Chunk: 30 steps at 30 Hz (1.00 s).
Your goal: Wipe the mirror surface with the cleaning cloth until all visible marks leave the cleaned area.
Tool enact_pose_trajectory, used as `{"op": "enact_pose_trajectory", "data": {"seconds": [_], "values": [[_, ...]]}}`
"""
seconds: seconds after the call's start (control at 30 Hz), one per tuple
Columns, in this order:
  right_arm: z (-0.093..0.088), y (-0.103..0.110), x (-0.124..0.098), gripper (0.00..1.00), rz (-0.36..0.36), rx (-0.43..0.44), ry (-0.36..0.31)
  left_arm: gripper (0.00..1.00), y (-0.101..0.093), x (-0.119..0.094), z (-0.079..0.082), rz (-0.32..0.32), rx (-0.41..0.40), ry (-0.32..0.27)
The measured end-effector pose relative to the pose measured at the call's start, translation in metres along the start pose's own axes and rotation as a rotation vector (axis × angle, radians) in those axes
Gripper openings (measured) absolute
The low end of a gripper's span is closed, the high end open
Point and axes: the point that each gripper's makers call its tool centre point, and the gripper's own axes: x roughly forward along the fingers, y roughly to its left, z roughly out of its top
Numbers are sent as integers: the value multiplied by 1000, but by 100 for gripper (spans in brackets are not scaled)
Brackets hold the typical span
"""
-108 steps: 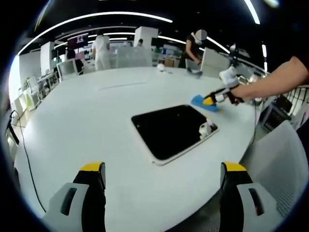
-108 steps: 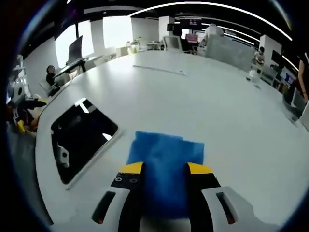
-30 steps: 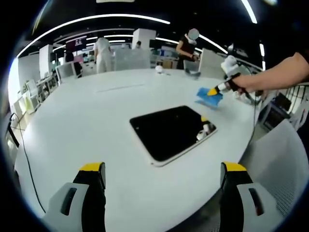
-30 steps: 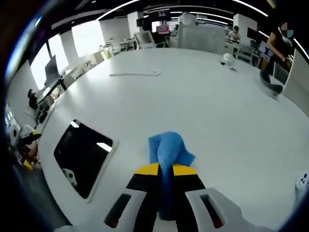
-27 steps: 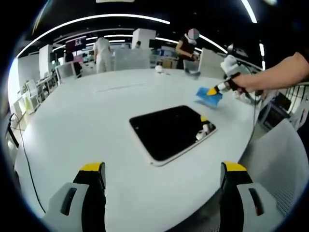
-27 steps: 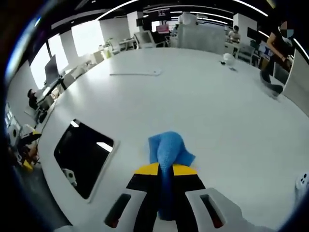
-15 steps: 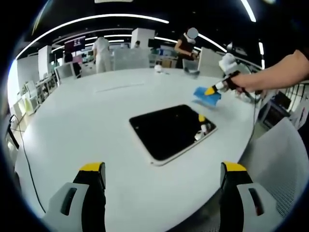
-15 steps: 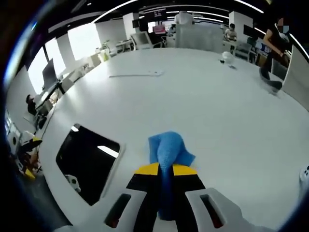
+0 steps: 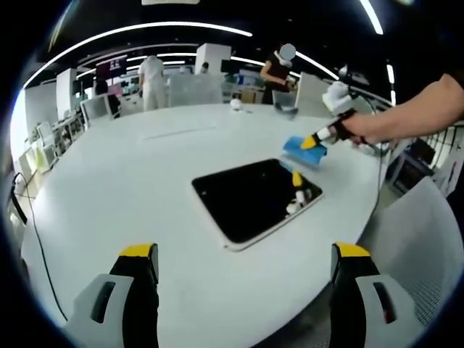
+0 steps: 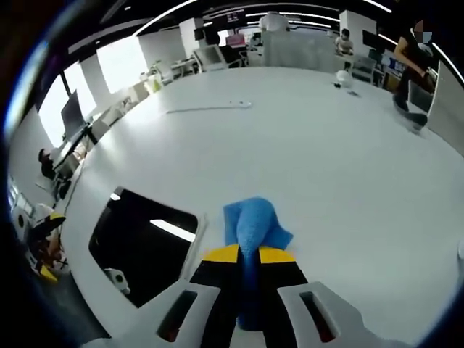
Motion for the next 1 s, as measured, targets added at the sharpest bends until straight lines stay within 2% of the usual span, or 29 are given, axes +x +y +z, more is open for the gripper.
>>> {"op": "enact_pose_trajectory", "data": {"seconds": [0.23, 0.63, 1.0], "values": [[6, 18, 7, 2, 7, 23, -5, 99, 0, 0, 2, -3, -1, -3], [11, 49, 18, 2, 36, 9, 6, 99, 0, 0, 1, -7, -5, 0], [7, 64, 28, 2, 1, -83, 41, 99, -2, 0, 1, -13, -8, 0]]}}
